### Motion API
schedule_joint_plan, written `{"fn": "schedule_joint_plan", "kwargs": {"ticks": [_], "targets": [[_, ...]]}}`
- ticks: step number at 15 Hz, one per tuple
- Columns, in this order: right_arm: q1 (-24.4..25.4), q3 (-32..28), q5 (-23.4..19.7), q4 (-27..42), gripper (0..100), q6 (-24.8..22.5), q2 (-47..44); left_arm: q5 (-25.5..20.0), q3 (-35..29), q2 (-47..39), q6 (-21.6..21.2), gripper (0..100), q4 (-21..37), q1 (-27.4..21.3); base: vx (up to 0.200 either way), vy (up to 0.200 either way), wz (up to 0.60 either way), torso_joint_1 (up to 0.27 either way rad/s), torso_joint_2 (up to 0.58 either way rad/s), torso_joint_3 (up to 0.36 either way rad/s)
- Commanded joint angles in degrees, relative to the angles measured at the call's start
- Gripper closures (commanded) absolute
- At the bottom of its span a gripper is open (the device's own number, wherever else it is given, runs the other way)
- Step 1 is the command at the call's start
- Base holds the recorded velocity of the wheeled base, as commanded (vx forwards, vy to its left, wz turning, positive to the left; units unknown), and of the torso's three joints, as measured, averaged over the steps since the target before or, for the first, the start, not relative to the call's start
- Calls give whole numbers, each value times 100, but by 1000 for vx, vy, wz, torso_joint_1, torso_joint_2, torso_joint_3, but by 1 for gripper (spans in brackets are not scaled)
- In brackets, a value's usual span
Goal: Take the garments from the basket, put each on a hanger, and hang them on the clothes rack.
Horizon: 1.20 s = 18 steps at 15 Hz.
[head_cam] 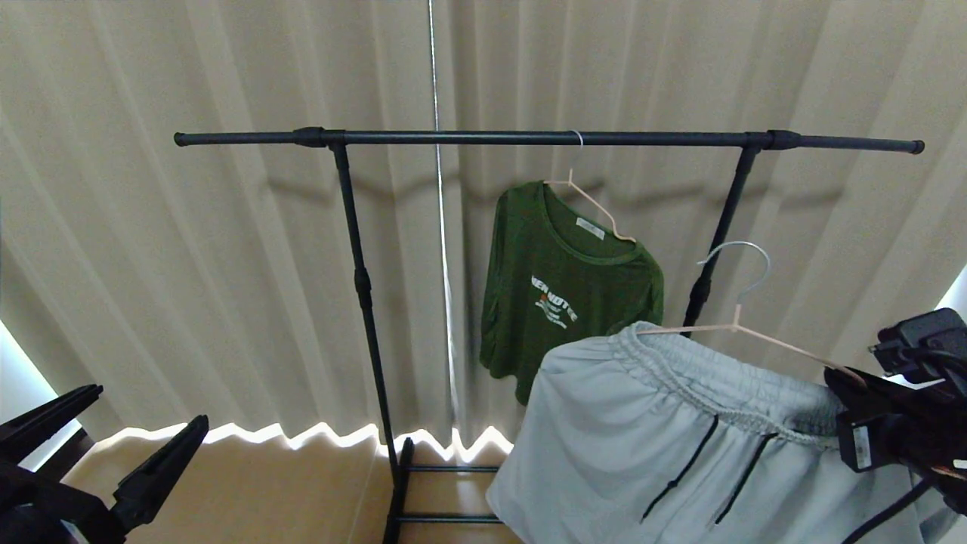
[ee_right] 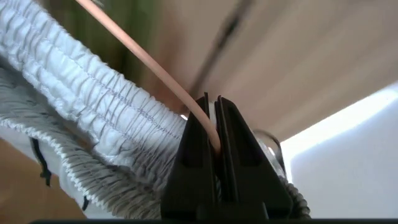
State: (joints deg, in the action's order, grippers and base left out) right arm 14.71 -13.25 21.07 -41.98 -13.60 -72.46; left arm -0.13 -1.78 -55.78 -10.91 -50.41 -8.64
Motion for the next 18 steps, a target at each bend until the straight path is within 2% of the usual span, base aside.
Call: {"fn": "schedule_joint_plan", "kwargs": {"ticks": [1, 4, 11, 13, 18], "targets": [[-188, 429, 56, -3, 100, 7, 593, -13, 11, 50, -25, 0, 5, -23, 0, 0, 0, 0, 0, 0], [-197, 842, 38, -179, 100, 16, 962, -57, -7, 50, -113, 0, 5, -32, 0, 0, 0, 0, 0, 0], [-197, 640, 38, -196, 100, 7, 1164, -92, 37, 15, -104, 0, 13, -50, 0, 0, 0, 0, 0, 0], [-197, 640, 38, -196, 100, 16, 1164, -356, 55, 41, -78, 0, 5, -41, 200, -200, 0, -2, 5, 2], [-197, 631, 38, -205, 100, 25, 1164, -382, 81, 50, -87, 0, 5, -41, 200, -200, 0, 4, 0, 4]]}}
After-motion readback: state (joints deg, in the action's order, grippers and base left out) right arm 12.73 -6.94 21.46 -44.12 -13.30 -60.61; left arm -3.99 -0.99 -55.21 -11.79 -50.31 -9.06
